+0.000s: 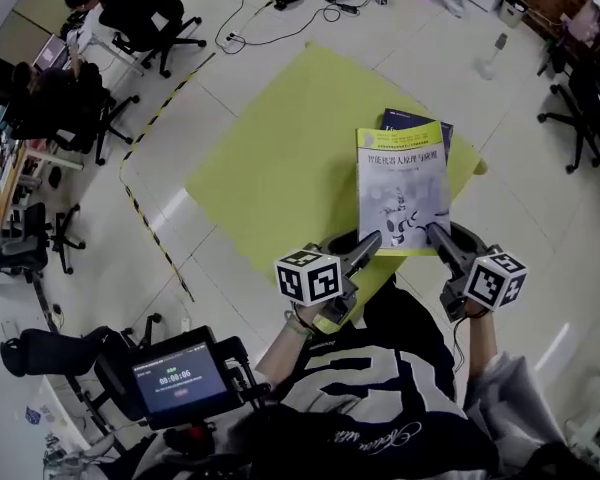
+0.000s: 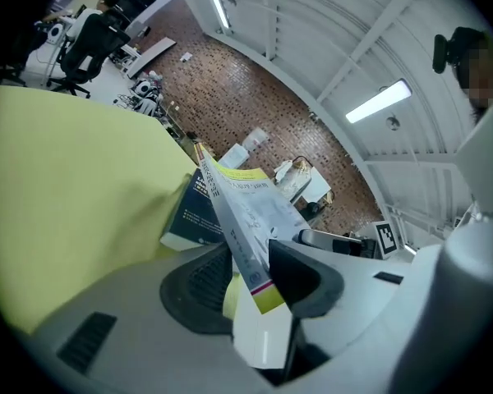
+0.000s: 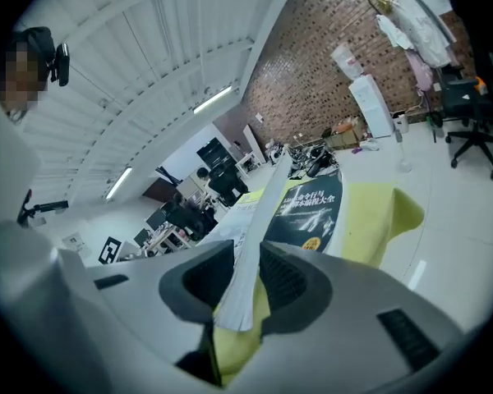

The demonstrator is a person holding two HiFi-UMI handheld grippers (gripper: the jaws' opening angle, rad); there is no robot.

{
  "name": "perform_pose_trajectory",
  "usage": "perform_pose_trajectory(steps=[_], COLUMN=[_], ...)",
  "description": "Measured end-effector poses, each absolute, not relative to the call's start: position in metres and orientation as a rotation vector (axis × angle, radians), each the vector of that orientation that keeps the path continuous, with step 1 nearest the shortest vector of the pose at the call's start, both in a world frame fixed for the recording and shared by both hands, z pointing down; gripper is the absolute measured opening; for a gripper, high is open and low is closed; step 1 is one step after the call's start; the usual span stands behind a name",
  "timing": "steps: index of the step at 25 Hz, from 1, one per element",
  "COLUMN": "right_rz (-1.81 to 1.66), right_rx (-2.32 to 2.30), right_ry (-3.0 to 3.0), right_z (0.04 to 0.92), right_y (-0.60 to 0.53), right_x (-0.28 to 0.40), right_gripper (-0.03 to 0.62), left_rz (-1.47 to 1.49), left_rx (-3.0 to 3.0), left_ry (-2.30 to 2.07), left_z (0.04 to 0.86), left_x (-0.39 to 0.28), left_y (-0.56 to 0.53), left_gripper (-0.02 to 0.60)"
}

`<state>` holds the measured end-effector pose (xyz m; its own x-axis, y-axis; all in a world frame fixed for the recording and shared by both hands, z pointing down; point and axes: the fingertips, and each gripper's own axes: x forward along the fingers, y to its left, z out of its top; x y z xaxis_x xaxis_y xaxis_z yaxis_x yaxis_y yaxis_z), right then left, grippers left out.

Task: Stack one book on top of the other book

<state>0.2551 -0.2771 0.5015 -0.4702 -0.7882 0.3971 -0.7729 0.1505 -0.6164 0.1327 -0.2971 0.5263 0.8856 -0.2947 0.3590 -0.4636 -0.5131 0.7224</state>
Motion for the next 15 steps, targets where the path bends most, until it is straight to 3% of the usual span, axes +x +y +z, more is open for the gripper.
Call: perform_pose_trajectory(steps=[7, 15], right_rz=[-1.307, -1.431], right_rx=[-1.545, -1.568], right_ry=[2.504, 2.492], right_z=[0.537, 0.587], right_y=[-0.352, -0.359], right_x=[0.291, 0.302], right_gripper=[0.094, 0.098], left_rz=[0.292, 0.446], left_rx=[2.027, 1.922], left_ry=[-0.694, -0.818], left_z=[0.564, 0.607], left_x=[0.169, 0.175], left_y=[-0.352, -0.353], left_gripper=[0.140, 0.140])
